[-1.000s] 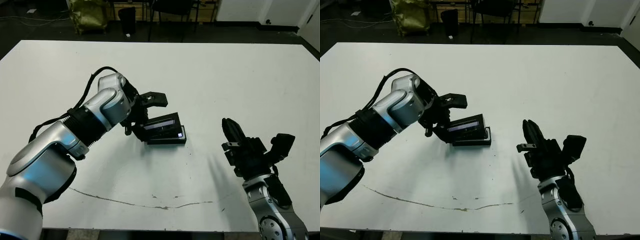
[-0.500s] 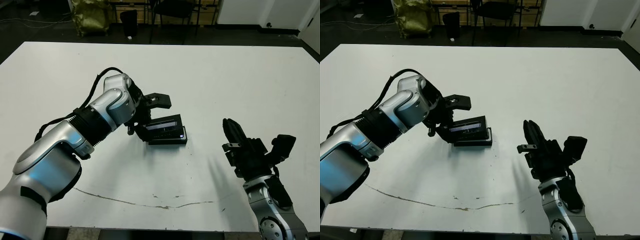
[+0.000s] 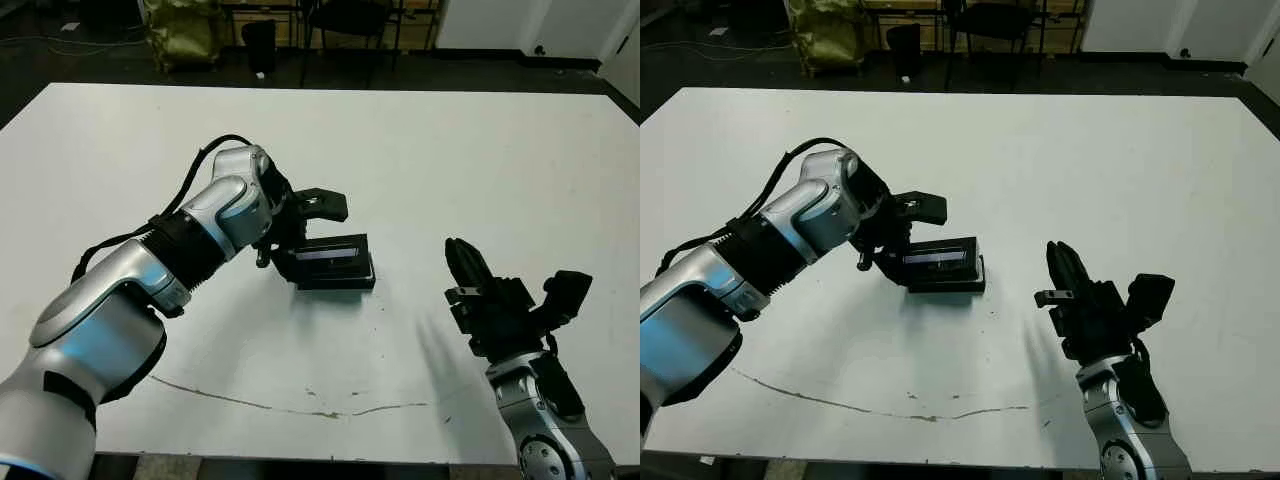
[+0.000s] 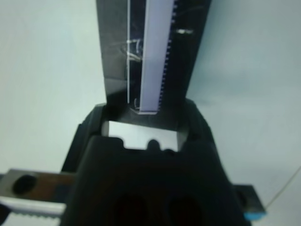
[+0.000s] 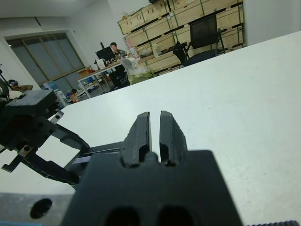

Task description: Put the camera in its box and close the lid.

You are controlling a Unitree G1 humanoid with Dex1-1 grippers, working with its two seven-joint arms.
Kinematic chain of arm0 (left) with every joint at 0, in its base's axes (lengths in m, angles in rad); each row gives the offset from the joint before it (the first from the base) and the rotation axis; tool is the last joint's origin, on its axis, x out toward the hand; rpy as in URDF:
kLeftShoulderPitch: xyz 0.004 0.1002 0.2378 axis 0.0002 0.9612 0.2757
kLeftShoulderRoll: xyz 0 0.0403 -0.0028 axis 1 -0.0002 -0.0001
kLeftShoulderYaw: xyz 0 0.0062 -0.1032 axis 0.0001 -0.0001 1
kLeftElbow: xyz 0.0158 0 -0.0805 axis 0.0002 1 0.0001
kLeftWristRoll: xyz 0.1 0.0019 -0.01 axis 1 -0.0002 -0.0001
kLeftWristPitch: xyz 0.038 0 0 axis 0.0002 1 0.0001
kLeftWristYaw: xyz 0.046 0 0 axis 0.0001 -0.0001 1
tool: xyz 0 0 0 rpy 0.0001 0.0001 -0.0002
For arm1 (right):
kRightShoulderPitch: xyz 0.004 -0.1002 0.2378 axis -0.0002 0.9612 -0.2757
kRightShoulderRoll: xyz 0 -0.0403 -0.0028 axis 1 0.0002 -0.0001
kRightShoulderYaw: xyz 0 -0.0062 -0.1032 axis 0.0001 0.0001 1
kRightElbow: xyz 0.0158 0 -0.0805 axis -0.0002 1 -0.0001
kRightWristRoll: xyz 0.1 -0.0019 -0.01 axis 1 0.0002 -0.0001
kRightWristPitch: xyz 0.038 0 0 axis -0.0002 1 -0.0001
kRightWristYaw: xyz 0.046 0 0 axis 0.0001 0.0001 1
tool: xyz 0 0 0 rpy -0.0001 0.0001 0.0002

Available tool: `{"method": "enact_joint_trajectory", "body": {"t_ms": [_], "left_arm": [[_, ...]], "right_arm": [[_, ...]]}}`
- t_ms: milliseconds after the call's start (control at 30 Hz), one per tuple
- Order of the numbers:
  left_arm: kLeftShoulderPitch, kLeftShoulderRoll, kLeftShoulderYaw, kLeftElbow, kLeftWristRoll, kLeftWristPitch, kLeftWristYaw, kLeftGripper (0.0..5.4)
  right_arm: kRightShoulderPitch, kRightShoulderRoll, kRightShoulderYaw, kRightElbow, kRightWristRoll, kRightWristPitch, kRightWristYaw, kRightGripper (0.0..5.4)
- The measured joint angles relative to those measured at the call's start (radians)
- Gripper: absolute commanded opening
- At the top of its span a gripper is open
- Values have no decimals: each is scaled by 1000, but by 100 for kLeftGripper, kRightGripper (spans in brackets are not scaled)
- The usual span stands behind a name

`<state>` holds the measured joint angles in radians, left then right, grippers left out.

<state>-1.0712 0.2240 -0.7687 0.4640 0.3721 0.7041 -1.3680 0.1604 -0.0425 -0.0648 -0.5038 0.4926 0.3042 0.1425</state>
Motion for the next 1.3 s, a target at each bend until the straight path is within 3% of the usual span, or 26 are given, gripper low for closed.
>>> {"method": "enact_joint_trajectory", "body": {"t_ms": [167,300,433,633,1033,1300], "left_arm": [[8,0,3,-32,6,25,15,208],[18,-15,16,-57,3,68,28,298],[52,-123,-9,-83,0,133,106,394],[46,-150,-12,-109,-32,192,105,537],[55,-114,-35,-135,-57,125,106,539],[54,-69,-53,-106,-56,-195,104,539]], "right_arm": [[3,0,0,0,-5,0,-1,0],[4,0,0,0,-1,0,-1,0],[7,3,-1,2,1,0,1,0],[4,2,-1,6,-4,0,0,0],[5,3,-4,6,-5,0,-1,0],[5,3,-4,6,-9,0,0,0]]}}
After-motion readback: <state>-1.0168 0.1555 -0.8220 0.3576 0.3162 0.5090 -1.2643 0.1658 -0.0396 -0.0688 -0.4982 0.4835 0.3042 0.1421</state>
